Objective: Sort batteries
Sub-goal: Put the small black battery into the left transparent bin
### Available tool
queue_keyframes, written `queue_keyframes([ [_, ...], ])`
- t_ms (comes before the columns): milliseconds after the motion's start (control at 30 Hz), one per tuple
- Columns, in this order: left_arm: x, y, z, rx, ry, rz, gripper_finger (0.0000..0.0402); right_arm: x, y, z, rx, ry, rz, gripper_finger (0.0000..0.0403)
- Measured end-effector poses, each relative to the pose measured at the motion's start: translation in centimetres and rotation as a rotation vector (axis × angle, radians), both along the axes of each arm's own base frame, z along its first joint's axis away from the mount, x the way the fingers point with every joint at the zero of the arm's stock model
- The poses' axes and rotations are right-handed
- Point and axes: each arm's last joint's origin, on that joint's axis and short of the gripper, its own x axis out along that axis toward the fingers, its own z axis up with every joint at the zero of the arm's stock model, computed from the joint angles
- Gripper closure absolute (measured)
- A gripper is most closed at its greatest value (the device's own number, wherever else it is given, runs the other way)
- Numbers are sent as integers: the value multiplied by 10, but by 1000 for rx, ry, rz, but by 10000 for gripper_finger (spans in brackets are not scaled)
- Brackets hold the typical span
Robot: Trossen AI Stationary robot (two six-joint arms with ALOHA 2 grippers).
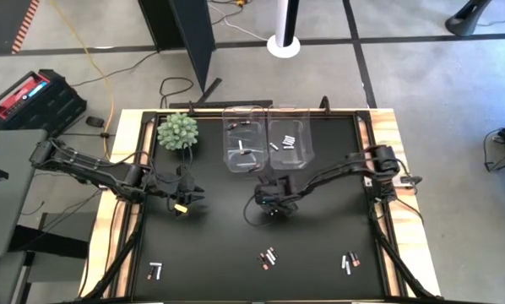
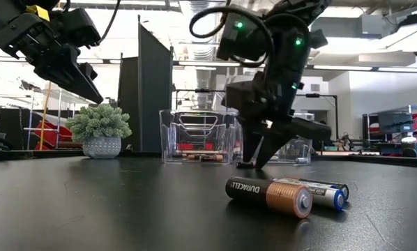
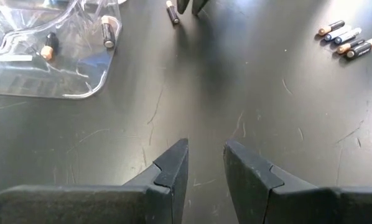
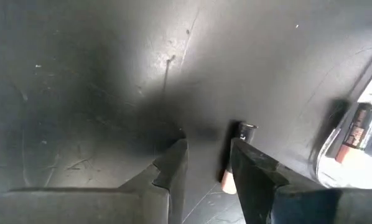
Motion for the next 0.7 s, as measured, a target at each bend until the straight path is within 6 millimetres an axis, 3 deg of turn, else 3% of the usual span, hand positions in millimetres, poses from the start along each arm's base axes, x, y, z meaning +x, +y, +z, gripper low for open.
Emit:
queue_keyframes([
  [300,0,0,0,4,6,-2,304,16,-7,14,12,-55,-48,265],
  [700,-1,0,-1,3,11,-10,304,7,-29,10,28,65,-97,265],
])
